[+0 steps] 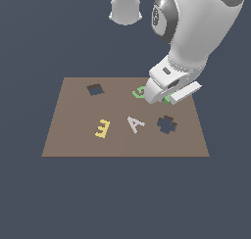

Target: Insert a designated object into the corresponding slot on a board.

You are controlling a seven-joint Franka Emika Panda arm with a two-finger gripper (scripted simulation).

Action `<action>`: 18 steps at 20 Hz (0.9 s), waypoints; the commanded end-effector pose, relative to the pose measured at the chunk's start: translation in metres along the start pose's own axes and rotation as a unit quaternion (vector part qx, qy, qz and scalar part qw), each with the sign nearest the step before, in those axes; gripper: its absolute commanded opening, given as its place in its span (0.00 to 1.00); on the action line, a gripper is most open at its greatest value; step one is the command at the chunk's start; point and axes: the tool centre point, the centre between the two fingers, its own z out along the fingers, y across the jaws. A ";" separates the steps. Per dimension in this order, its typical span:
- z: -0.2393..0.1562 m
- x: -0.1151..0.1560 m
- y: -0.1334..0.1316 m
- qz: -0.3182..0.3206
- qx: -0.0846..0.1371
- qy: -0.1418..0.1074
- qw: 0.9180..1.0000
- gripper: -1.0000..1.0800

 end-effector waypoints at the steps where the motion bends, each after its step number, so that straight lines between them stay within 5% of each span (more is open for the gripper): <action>1: 0.000 0.002 0.008 0.024 0.000 0.000 1.000 0.00; 10: -0.002 0.006 0.057 0.173 0.000 0.001 0.985 0.00; 14: -0.003 0.000 0.089 0.267 0.000 0.001 0.964 0.00; 18: -0.004 -0.013 0.120 0.364 0.000 0.001 0.931 0.00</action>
